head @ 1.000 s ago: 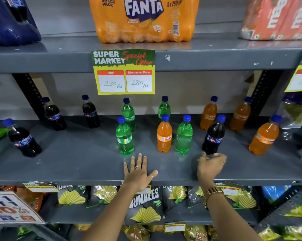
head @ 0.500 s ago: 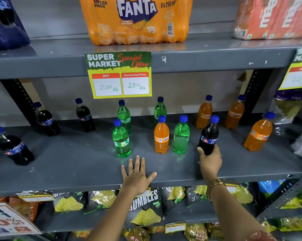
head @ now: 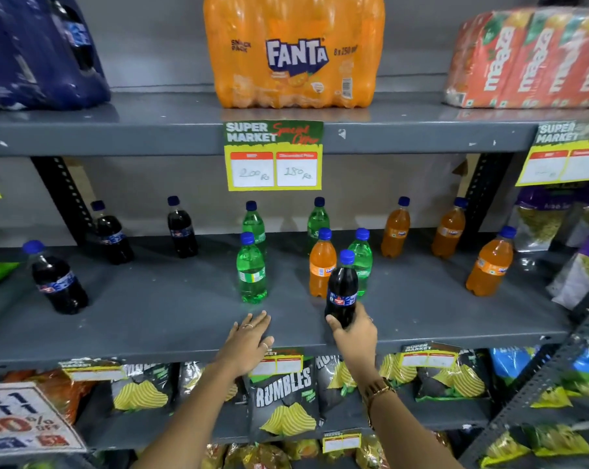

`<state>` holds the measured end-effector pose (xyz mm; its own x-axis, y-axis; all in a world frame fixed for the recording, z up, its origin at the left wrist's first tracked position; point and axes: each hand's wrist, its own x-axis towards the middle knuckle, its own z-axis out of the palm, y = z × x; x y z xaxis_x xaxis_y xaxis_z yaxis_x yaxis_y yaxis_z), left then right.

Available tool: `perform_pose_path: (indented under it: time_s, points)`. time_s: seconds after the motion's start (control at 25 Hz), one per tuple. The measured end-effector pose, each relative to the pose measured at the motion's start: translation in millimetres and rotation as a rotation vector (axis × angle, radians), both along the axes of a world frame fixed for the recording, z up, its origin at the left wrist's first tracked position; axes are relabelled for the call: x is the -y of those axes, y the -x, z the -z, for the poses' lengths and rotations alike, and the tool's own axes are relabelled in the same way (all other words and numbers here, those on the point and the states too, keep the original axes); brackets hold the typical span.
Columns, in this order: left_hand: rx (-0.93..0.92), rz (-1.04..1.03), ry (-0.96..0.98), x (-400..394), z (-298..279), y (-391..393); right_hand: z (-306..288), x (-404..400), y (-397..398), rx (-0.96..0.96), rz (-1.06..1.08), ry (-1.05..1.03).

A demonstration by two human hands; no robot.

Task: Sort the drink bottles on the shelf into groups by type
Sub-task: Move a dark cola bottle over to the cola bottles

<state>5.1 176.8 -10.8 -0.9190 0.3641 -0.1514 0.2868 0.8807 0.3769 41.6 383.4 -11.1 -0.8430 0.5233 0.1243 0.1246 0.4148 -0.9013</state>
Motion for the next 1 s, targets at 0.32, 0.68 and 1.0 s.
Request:
perform_pose_path:
  time_s: [0.32, 0.68, 1.0]
  points:
    - [-0.043, -0.280, 0.263, 106, -5, 3, 0, 65, 23, 0.005, -0.236, -0.070]
    - [0.069, -0.493, 0.261, 195, -7, 20, 2, 146, 62, -0.001, -0.387, -0.130]
    - [0.052, -0.522, 0.176, 203, 12, 30, 3, 228, 103, -0.021, -0.513, -0.114]
